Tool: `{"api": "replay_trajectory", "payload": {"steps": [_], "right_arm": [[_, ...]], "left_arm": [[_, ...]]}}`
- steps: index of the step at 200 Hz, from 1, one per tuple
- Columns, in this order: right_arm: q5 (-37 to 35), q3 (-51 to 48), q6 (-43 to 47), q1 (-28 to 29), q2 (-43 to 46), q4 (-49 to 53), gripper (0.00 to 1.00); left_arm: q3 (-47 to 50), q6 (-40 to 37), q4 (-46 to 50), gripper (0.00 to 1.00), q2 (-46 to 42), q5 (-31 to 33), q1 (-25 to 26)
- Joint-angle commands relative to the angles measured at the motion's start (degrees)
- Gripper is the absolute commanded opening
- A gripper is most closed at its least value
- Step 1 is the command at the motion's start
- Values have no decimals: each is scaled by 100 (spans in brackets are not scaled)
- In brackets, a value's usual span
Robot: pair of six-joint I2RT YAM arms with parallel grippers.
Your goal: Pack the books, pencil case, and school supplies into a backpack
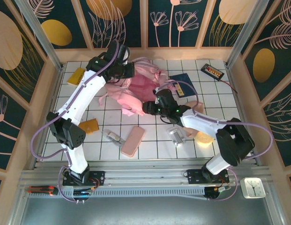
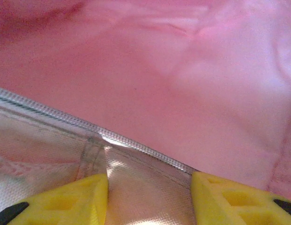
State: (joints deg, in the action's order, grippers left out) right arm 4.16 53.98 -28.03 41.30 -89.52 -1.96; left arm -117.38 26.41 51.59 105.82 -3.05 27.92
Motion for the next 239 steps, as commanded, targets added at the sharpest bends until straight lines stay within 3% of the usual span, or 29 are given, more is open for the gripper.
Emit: {"api": "replay_trajectory", "payload": {"steps": [1,65,104,136,209,239], "right_arm": [[-363,-291,162,-76,-348,712,50],[-94,-476,179,-570,157,880,54],[1727,-234,162,-563,1056,-283,76],[2606,442,-53,-547,701,-748,77],[2015,483,-3681,-909,121,-3696,85],[1823,1126,-4143,-874,-296,-3228,87]], "left_arm": [[-651,386,-870,0,-413,-385,-111],[-697,206,-760,0,-364,-582,-155],[455,332,-1296,0,-728,-989,-127],[1150,478,-1636,0,-1145,-1135,-120],[1732,418,-1853,0,-1489,-1283,-77],[2014,379,-2067,0,-1534,-1629,-4]]}}
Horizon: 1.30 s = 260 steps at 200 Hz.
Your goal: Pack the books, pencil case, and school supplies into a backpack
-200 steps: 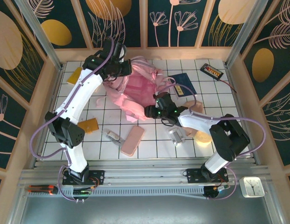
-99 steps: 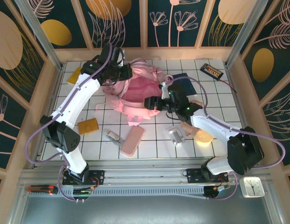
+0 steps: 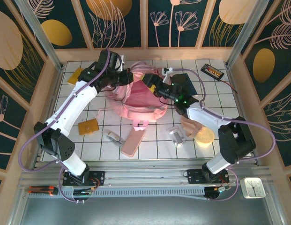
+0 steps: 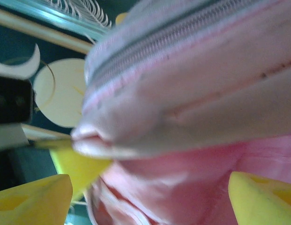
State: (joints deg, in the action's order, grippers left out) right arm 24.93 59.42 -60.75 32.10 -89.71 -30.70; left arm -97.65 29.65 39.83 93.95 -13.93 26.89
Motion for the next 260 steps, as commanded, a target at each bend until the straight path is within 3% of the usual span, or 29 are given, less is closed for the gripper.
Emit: {"api": "replay_trajectory", "payload": {"steps": [1,23,44,55,64,80,100,103,106,131,175,208,260], "right_arm": [[-261,607,-874,53,-289,-339,87],[-492,963,-1014,112,-544,-88,86],[-846,1227,-843,168,-601,220,74],[-980,1342,-774,201,-605,374,62],[-1059,1414,-746,221,-604,472,40],[-1289,1589,-614,295,-570,780,0],[-1768,1929,-382,474,-547,1296,0],[-1866,1974,-358,508,-542,1363,0],[-1943,2006,-346,540,-544,1415,0],[-2290,2423,-248,719,-645,1690,0],[-1943,2838,-227,719,-953,1760,0],[-1557,2764,-104,533,-838,1866,0],[-732,2207,-102,-40,-379,1789,0]], "left_arm": [[42,53,-895,0,-340,-554,102],[113,-83,-940,0,-258,-819,206],[242,-189,-877,0,-325,-908,211],[342,-278,-800,1,-449,-806,211],[422,-358,-691,4,-564,-670,211],[637,-438,-528,29,-786,-445,202],[1118,-392,-500,83,-1184,-208,190],[1200,-374,-500,95,-1246,-167,193],[1275,-360,-495,98,-1317,-129,193],[1872,-108,-416,99,-1902,225,193],[2468,-252,280,99,-2607,1103,99],[2741,-751,393,93,-2829,964,-284],[3506,-1449,25,86,-3178,122,-477]]}}
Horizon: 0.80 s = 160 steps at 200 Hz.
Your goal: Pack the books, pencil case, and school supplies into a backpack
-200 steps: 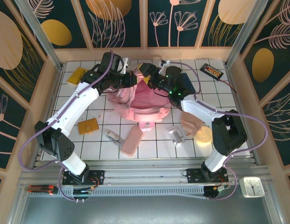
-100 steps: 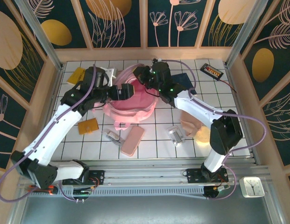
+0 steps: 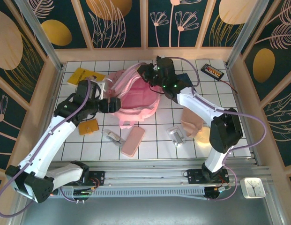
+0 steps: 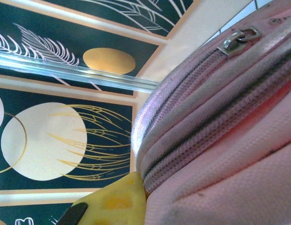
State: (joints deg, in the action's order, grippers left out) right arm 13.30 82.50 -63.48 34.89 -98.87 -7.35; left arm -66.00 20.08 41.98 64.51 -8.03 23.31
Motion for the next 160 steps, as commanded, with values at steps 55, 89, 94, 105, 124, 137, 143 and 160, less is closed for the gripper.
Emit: {"api": "replay_trajectory", "payload": {"steps": [55,89,94,105,124,137,143,160], "right_arm": [[1444,-350,239,-920,738,-565,0],[1579,-366,231,-931,773,-514,0],[1579,-375,240,-939,790,-499,0],[1588,-408,239,-936,818,-485,0],[1589,-453,214,-960,860,-477,0],[1597,-461,196,-978,879,-473,0],[1603,-456,196,-992,887,-478,0],[1631,-451,178,-1006,896,-461,0]], "left_arm": [[1396,-700,-1359,70,-217,-1730,-397],[1439,-827,-1981,69,146,-2637,-406],[1428,-830,-2048,69,213,-2739,-406],[1392,-905,-2126,68,376,-2962,-406],[1285,-1125,-2146,68,631,-2954,-400],[1186,-1317,-2091,67,798,-2802,-406],[1122,-1406,-2041,67,889,-2733,-412],[898,-1594,-1944,64,1122,-2603,-415]]}}
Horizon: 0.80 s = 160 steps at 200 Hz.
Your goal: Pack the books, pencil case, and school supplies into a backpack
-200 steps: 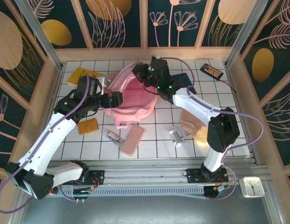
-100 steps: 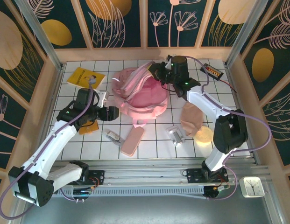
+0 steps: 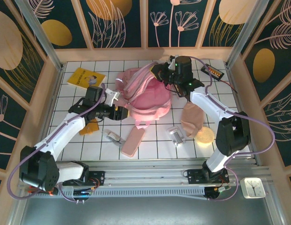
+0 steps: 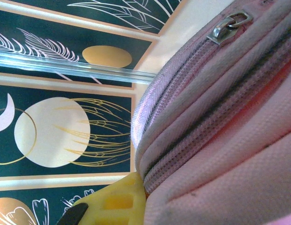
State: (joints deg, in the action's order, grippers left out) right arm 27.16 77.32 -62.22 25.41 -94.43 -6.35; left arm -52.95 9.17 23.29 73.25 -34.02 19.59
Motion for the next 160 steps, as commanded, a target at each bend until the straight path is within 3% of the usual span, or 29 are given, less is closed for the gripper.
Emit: {"api": "replay_trajectory", "payload": {"steps": [1,117,160], "right_arm": [[246,70,51,-60,452,-561,0],[202,108,-122,-88,383,-648,0],[158,139,-150,-81,374,-600,0]], "left_arm": [[-426,-512,-68,64,254,-2,-48],[-852,-1048,106,55,1080,223,-56],[-1023,-1115,86,42,1346,225,-62]]}}
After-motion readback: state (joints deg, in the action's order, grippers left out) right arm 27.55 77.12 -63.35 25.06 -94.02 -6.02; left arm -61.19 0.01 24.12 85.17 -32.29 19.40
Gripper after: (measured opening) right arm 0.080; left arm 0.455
